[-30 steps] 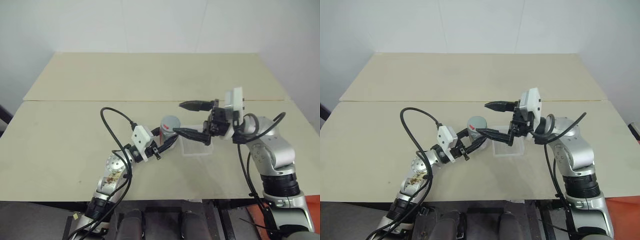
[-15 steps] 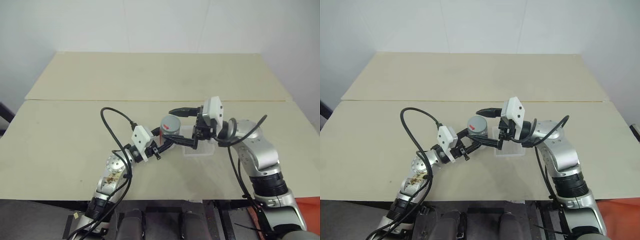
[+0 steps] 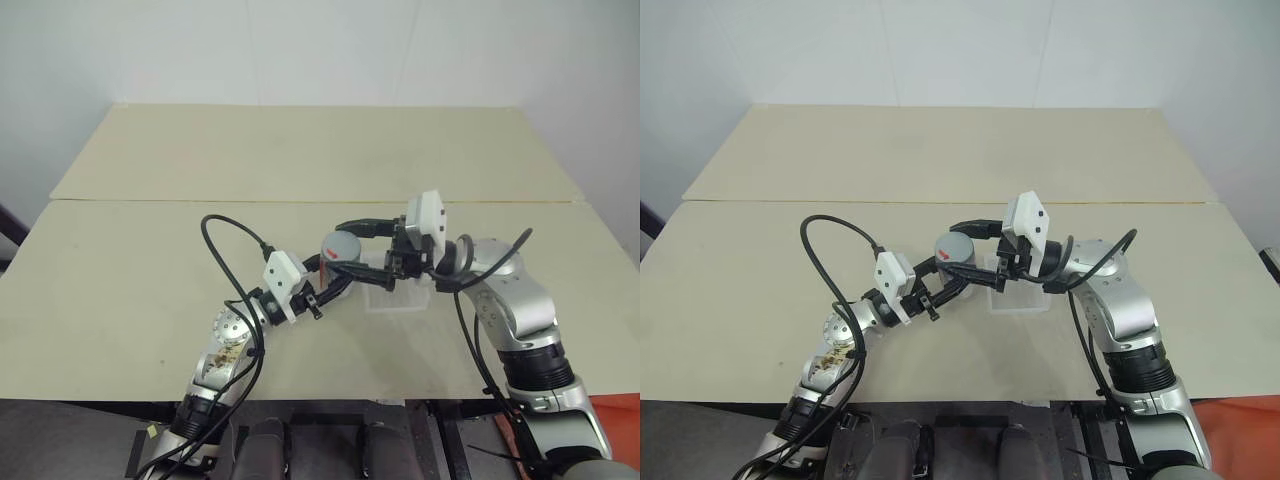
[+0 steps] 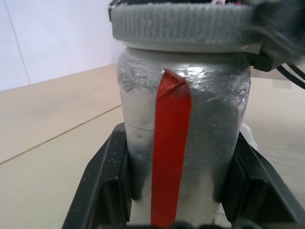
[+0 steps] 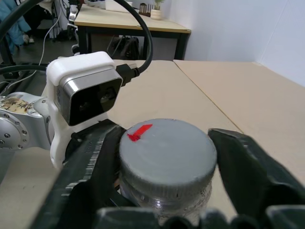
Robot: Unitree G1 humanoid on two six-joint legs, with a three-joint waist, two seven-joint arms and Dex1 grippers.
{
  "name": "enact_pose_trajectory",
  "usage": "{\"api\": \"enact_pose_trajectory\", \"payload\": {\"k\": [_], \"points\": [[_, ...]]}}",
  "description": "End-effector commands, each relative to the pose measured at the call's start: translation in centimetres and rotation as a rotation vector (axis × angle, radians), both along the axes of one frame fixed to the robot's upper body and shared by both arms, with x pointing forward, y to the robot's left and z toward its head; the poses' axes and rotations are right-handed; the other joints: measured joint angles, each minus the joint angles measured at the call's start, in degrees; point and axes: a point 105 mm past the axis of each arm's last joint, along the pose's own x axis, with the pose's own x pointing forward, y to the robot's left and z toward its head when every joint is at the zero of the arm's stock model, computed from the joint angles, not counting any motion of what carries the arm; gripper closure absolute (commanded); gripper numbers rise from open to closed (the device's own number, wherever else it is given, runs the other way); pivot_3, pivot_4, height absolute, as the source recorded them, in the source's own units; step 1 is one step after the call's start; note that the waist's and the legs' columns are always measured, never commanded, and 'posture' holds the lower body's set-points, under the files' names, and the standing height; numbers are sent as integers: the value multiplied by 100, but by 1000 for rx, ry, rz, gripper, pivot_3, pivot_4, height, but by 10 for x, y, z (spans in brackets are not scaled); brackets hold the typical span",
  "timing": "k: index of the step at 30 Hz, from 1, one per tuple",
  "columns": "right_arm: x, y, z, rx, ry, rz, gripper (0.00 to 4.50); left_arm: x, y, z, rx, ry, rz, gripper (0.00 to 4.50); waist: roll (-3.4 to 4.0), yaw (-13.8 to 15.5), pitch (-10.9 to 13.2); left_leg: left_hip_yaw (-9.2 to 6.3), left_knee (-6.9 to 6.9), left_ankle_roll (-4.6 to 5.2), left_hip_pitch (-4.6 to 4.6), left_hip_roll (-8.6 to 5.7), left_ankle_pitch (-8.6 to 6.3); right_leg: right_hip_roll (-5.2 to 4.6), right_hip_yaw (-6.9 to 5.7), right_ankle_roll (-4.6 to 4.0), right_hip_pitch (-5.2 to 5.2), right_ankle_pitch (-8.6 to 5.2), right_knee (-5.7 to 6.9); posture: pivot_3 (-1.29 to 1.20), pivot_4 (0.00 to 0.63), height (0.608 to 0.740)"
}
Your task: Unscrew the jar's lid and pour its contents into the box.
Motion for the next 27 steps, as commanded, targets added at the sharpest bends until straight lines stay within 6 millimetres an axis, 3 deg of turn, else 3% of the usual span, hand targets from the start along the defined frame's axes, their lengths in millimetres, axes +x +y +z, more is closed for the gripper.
{"api": "enact_pose_trajectory", "payload": {"k": [1,13,27], "points": [[-1,-3,15,26,-53,-7,1225,-5,-3,14,-23,-62,-17,2536,0,0,0,0,0,0,0,0,0,0,0,0,0,0,0,0,150,740],[2,-4,17,28,-46,-21,1225,-5,-3,14,-18,-64,-20,2536,0,0,0,0,0,0,0,0,0,0,0,0,0,0,0,0,150,740],[2,-6,23,90,182,24,1225,-6,-4,13,-13,-67,-20,2536,0,1,0,-1,0,0,0,1,0,0,0,0,-1,0,0,0,150,740]]}}
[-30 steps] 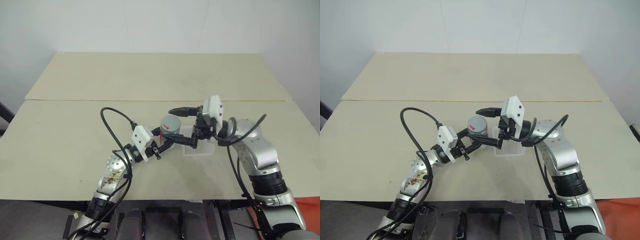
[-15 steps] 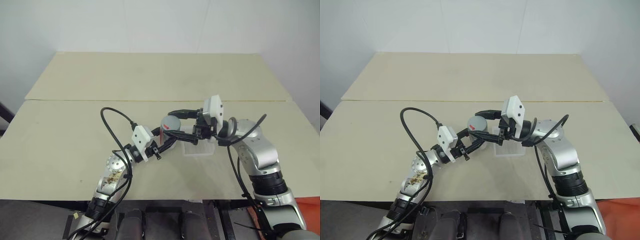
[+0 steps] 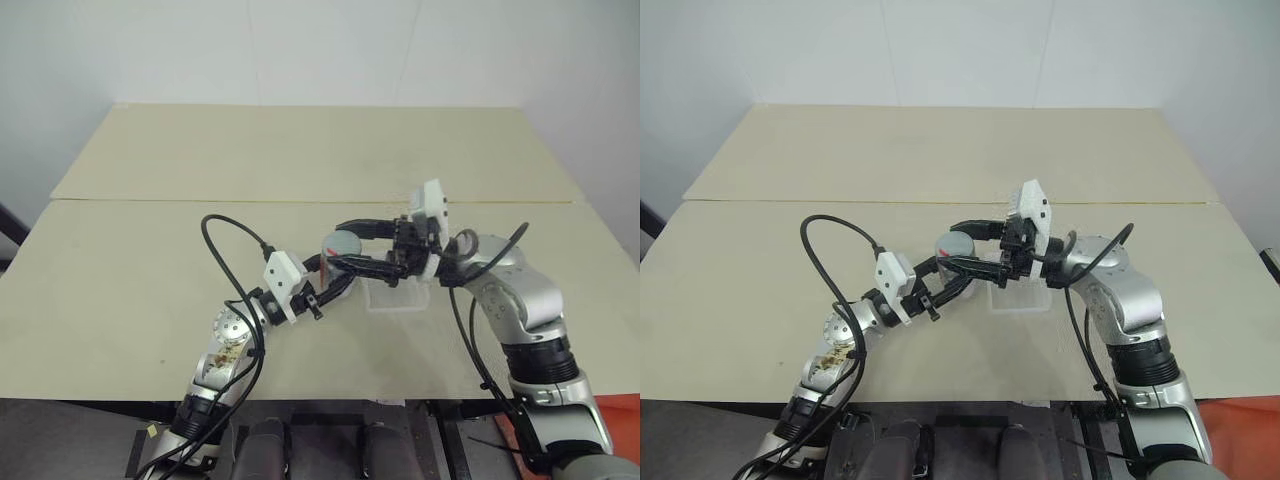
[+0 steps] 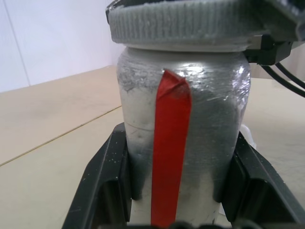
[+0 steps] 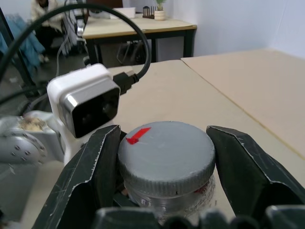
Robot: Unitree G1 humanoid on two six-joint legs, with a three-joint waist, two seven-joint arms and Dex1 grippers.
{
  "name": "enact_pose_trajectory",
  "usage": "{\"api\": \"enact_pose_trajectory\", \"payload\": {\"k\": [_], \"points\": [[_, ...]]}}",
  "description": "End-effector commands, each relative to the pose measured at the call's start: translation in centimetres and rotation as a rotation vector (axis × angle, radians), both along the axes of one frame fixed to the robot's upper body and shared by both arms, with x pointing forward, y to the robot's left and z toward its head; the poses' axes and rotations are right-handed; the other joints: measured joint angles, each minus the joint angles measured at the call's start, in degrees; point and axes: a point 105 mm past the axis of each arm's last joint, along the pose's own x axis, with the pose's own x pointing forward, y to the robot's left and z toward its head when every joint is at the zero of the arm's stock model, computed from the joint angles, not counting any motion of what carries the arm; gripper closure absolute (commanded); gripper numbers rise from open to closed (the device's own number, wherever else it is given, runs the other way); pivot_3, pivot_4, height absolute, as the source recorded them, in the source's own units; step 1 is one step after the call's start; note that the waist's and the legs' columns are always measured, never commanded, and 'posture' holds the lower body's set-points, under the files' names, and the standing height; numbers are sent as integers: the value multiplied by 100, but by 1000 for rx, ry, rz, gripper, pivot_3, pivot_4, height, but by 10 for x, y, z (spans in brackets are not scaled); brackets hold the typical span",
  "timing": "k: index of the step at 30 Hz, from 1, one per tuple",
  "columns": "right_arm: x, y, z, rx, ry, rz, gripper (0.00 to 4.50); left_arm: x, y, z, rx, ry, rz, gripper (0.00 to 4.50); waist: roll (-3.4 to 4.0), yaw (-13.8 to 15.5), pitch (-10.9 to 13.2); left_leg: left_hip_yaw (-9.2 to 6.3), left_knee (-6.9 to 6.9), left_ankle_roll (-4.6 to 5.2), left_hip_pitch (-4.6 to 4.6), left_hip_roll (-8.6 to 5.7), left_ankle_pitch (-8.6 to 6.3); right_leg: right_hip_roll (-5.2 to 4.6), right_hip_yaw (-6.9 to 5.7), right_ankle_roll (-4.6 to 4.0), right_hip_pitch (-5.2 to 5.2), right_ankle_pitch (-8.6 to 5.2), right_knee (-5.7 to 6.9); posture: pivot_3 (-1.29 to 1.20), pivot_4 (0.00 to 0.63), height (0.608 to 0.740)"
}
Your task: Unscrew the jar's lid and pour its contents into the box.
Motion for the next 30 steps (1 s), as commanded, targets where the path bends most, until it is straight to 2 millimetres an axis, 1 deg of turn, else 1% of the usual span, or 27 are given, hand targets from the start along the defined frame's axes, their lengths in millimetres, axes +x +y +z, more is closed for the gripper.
{"api": "enact_pose_trajectory", "payload": {"k": [1,2,6,10,14,24,30], "points": [[0,-4,18,28,-12,-2,1225,-5,-3,12,-14,-65,-17,2536,0,-1,0,0,0,0,0,0,0,0,0,0,0,0,0,0,150,740],[0,-4,17,24,-5,-1,1225,-5,-3,13,-13,-65,-16,2536,0,-1,0,0,0,0,0,1,0,0,0,0,0,0,-1,0,150,740],[-4,-5,11,-50,-152,-12,1225,-5,-4,13,-14,-67,-16,2536,0,0,0,0,0,0,0,0,0,0,0,0,0,0,-1,0,150,740],[-3,-5,9,-53,-188,-15,1225,-5,-4,13,-15,-66,-17,2536,0,0,0,1,0,0,0,-2,0,0,0,1,0,0,-1,0,150,740],[-3,-4,8,-42,-177,-16,1225,-5,-4,13,-16,-65,-18,2536,0,0,0,1,0,0,0,-1,0,0,0,1,0,0,0,0,150,740],[1,-6,21,23,-132,-27,1225,-5,-4,13,-20,-63,-16,2536,0,0,0,0,0,0,0,0,0,0,0,0,0,0,0,0,150,740],[-5,-7,24,45,-107,18,1225,-5,-4,13,-19,-63,-15,2536,0,0,0,0,0,0,0,0,0,0,0,0,0,0,0,0,150,740]]}}
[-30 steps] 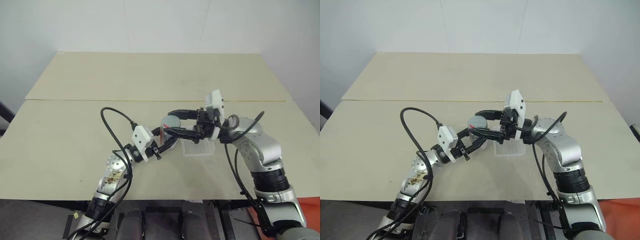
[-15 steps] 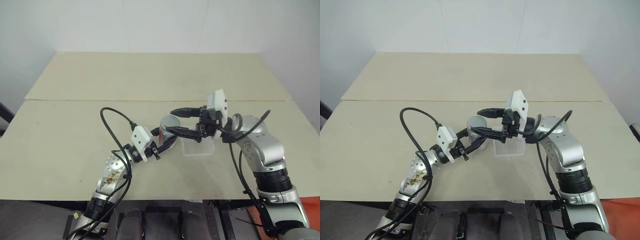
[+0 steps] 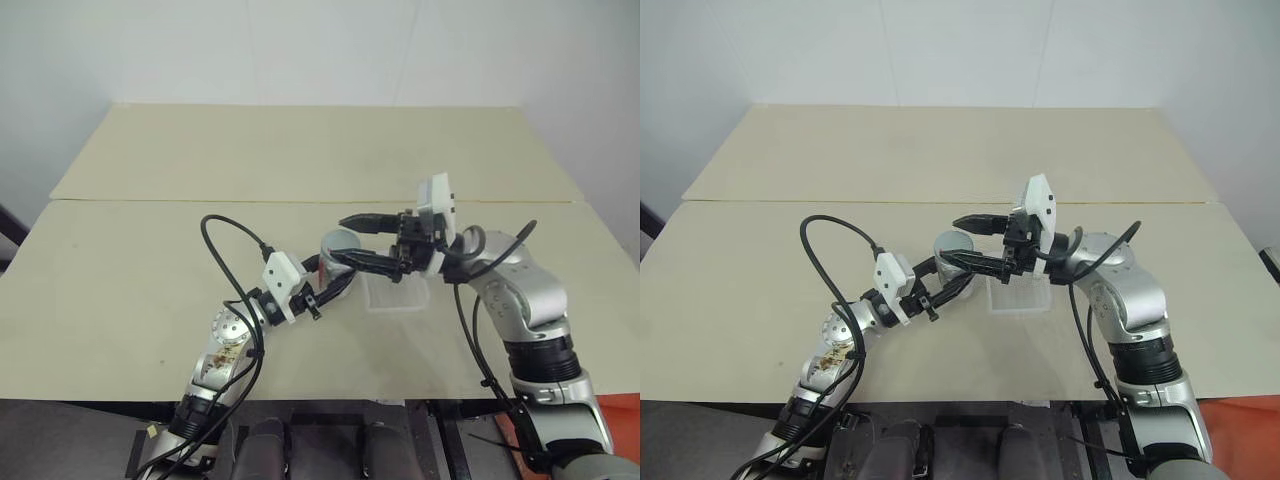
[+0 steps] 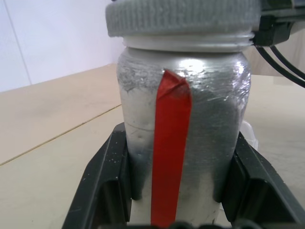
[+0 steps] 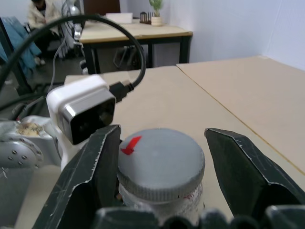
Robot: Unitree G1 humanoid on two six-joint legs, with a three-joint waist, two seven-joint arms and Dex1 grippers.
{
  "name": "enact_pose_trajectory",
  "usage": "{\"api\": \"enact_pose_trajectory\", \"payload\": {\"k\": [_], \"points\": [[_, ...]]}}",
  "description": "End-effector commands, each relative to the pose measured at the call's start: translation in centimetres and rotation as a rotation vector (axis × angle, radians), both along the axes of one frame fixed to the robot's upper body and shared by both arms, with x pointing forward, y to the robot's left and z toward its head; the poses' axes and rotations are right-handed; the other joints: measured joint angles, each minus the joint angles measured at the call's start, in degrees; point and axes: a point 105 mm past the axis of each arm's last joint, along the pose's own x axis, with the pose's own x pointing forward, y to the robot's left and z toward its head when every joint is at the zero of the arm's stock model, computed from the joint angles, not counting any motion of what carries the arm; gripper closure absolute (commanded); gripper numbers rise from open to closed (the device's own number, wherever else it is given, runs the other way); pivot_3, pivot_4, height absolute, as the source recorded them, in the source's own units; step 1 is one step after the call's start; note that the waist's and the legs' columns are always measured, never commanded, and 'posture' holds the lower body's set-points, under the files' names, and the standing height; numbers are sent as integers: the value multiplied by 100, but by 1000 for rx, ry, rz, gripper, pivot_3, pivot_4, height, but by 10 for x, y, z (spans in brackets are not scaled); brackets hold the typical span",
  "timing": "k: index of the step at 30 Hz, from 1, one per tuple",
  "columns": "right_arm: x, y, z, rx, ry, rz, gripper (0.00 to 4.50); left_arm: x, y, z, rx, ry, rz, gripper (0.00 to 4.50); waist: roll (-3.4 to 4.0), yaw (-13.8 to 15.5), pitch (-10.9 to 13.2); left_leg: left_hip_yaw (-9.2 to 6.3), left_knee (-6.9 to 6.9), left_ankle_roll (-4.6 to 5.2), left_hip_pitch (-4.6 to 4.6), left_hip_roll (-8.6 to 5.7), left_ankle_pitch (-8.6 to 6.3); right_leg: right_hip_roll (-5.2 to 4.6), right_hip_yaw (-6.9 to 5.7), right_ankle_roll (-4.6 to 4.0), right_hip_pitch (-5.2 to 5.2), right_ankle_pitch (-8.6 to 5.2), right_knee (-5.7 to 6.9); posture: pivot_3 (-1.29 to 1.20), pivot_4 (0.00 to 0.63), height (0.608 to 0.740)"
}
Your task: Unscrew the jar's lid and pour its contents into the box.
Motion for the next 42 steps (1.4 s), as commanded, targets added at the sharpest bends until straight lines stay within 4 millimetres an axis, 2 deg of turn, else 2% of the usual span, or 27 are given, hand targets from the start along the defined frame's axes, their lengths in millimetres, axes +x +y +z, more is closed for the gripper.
{"api": "enact_pose_trajectory", "payload": {"k": [1,6,10,16,20,25,29,30,33,42], "points": [[-6,-3,16,28,-46,25,1225,-5,-4,13,-20,-60,-18,2536,0,0,0,0,0,0,0,0,0,0,0,0,0,0,0,0,150,740],[-8,-1,14,4,-104,9,1225,-7,-4,13,-19,-56,-20,2536,0,0,0,0,0,0,0,0,0,0,0,0,0,0,0,0,150,740],[-13,-2,14,14,-71,63,1225,-7,-3,13,-18,-57,-17,2536,0,0,0,0,0,0,0,0,0,0,0,0,0,0,0,0,150,740],[-8,-2,11,-20,-133,12,1225,-7,-3,14,-19,-57,-18,2536,0,0,0,0,0,0,0,0,0,0,0,0,0,0,0,0,150,740],[-9,-3,11,-3,-84,39,1225,-7,-3,13,-15,-58,-19,2536,0,1,0,0,0,0,0,0,0,0,0,0,0,0,0,0,150,740],[-5,-2,11,-16,-134,-20,1225,-6,-3,13,-12,-58,-21,2536,0,1,0,0,0,0,0,0,0,0,0,0,0,0,0,0,150,740],[-10,-3,13,8,-86,40,1225,-6,-3,13,-12,-57,-19,2536,0,0,0,0,0,0,0,0,0,0,0,0,0,0,0,0,150,740],[-9,-3,13,4,-118,13,831,-6,-3,13,-12,-57,-19,2536,0,1,0,0,0,0,0,0,0,0,0,0,0,0,0,0,150,740],[-7,-3,13,-5,-143,-6,21,-5,-3,13,-13,-57,-19,2536,0,0,0,0,0,0,0,0,0,0,0,0,0,0,0,0,150,740],[-4,-3,15,-6,-149,-22,21,-6,-4,13,-17,-56,-18,2536,0,0,0,0,0,0,0,0,0,0,0,0,0,0,0,0,150,740]]}}
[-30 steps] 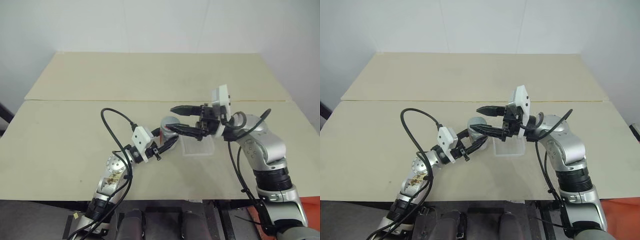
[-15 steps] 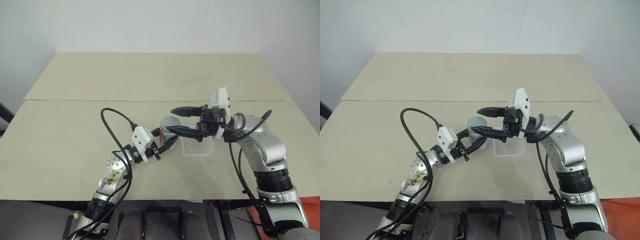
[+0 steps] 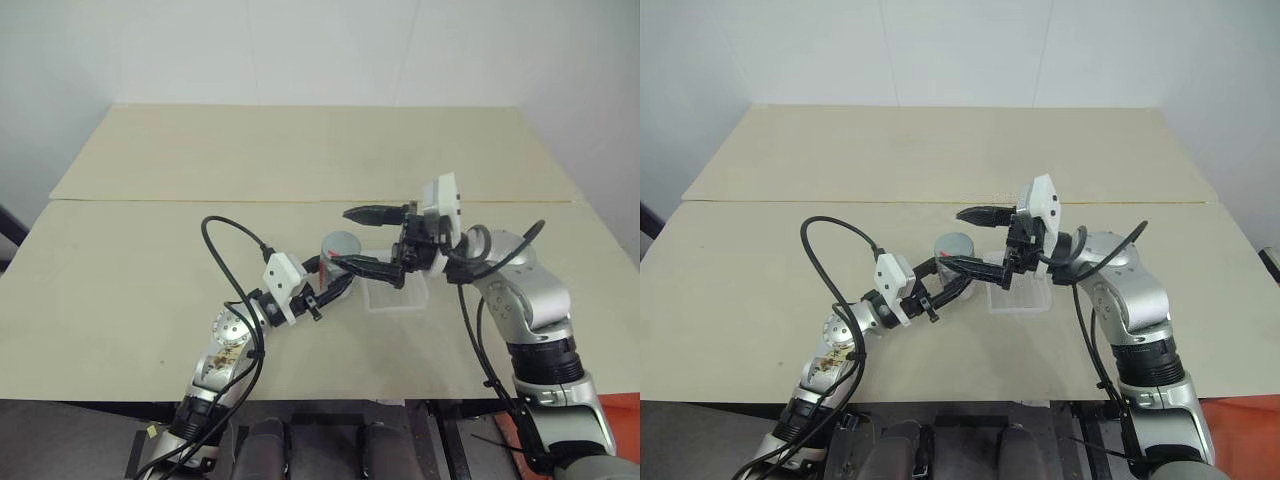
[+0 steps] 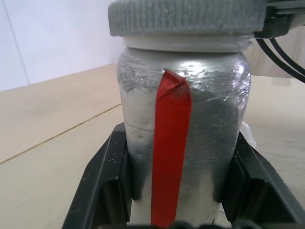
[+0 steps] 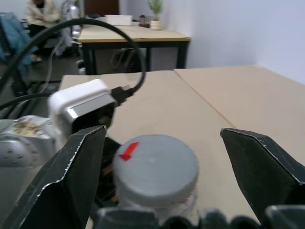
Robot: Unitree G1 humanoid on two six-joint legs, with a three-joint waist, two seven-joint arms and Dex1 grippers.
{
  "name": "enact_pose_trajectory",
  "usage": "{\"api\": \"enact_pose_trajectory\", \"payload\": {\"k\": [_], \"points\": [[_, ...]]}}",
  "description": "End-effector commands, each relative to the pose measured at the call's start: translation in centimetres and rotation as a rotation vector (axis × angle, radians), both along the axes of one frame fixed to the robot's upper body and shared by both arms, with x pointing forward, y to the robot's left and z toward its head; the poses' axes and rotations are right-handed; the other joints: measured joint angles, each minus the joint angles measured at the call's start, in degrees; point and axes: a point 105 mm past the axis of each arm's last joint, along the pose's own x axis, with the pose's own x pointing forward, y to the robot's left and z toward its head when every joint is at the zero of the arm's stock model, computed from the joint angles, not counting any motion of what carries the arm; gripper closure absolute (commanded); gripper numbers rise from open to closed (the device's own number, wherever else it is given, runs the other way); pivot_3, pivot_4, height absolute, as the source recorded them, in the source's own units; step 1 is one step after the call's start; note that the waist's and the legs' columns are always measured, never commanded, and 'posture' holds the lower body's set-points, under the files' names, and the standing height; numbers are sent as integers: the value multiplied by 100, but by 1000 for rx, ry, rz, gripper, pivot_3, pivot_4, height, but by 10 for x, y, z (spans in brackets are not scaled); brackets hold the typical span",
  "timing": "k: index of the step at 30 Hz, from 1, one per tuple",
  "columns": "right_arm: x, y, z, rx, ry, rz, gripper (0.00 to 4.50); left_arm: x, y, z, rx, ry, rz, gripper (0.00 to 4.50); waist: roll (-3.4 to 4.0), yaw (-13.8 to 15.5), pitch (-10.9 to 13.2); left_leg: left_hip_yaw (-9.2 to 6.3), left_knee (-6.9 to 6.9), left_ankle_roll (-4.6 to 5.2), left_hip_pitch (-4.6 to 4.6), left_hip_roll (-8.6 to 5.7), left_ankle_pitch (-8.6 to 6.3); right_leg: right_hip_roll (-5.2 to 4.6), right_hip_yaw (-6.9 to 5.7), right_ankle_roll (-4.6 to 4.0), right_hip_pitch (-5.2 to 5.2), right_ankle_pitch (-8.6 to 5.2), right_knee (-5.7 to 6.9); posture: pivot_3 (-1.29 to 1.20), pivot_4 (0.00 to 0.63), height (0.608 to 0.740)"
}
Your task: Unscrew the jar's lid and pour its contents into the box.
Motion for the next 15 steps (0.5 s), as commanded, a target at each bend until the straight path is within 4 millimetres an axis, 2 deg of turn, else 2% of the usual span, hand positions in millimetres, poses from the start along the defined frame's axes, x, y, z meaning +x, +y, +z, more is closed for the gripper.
{"api": "enact_pose_trajectory", "payload": {"k": [1,7,15], "points": [[-7,-1,13,1,-76,28,21,-5,-4,14,-21,-59,-17,2536,0,0,0,0,0,0,0,0,0,0,0,0,0,0,-1,0,150,740],[-14,4,3,-47,-90,75,21,-5,-4,15,-21,-61,-14,2536,0,0,0,0,0,0,0,0,0,0,0,0,0,0,0,0,150,740],[-10,4,-2,-61,-73,57,21,-5,-4,15,-19,-65,-14,2536,0,0,0,0,0,0,0,0,0,0,0,0,0,0,0,0,150,740]]}}
